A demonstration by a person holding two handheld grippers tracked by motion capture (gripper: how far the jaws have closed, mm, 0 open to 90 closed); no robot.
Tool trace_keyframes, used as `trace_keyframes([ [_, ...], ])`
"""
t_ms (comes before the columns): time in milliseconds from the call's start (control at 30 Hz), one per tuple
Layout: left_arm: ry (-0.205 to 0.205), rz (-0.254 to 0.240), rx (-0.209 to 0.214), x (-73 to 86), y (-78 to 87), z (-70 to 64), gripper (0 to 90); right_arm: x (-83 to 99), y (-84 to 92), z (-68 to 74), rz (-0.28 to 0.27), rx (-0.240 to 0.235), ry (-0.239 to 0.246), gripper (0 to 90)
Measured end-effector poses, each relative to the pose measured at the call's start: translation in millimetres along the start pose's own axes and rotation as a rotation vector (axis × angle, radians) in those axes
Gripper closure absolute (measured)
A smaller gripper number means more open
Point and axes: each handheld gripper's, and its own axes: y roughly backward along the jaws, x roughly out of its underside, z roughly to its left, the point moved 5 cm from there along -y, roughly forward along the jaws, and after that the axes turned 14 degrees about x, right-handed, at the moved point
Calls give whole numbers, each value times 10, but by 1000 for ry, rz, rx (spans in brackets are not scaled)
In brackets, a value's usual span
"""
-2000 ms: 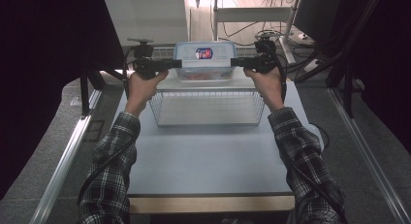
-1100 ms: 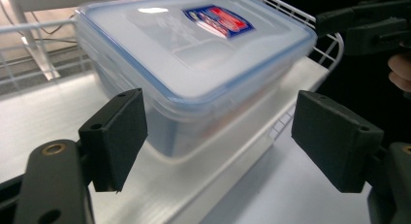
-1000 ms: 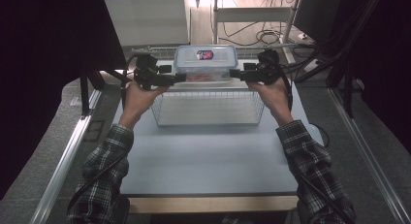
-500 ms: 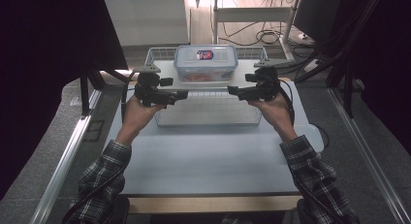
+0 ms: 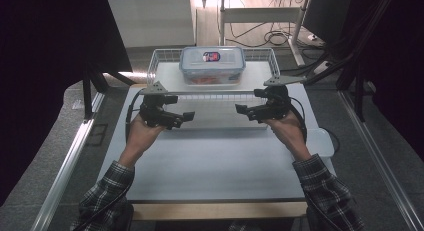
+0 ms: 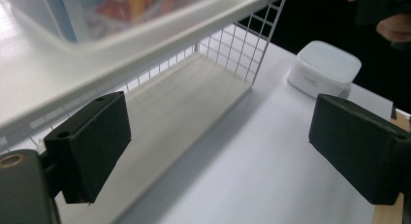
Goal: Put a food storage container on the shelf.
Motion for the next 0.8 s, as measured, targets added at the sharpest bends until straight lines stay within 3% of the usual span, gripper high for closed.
trace_keyframes([
  [333, -3, 8, -1, 258, -46, -107, 45, 224, 114, 85, -11, -3, 23, 44],
  [533, -14, 11, -47, 453, -55, -162, 30, 398, 130, 90, -1, 7, 45, 44],
  [800, -23, 12, -47, 665, -85, -243, 12, 604, 167, 156, 12, -20, 59, 40],
])
